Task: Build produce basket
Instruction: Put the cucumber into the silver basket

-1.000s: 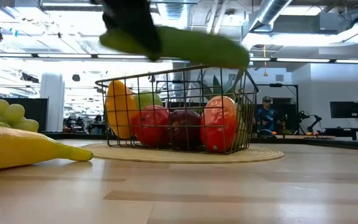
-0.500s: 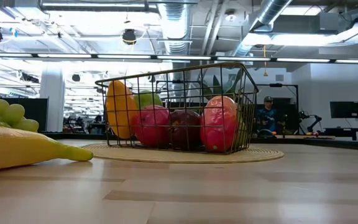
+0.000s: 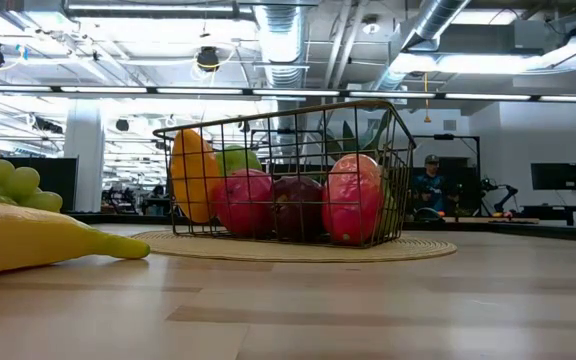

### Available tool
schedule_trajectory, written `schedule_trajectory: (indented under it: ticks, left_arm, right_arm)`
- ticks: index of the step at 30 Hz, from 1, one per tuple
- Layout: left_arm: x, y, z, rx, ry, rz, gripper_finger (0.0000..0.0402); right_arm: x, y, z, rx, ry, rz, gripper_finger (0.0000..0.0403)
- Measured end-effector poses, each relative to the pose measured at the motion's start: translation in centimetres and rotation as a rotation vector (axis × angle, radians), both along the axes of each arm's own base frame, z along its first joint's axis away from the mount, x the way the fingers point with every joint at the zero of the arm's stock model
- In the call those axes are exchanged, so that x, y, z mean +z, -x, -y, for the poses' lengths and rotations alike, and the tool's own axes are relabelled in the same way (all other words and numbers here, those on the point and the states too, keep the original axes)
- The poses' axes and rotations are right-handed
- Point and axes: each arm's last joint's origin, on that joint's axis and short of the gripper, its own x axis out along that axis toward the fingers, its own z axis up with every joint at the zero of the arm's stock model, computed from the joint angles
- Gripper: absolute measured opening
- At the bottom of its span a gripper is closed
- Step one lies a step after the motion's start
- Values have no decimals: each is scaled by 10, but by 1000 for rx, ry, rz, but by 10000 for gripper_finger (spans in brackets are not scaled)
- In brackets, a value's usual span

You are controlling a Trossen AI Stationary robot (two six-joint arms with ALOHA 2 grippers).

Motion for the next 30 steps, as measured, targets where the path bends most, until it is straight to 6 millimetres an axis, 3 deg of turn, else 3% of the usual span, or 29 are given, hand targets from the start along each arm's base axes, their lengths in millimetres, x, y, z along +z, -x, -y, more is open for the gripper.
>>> schedule_trajectory:
  ticks: [6,15,26,30]
  left_arm:
    - [18,2,2,-60,-24,157,110]
    - [24,1,-3,-44,-66,205,110]
    - [30,-3,-15,-62,-50,278,110]
    - [21,-2,-22,112,-110,147,110]
  right_arm:
    - [25,6,6,120,35,94,311]
    - [45,10,9,213,48,224,311]
    - [50,3,19,265,57,279,311]
    - [50,3,19,272,76,273,311]
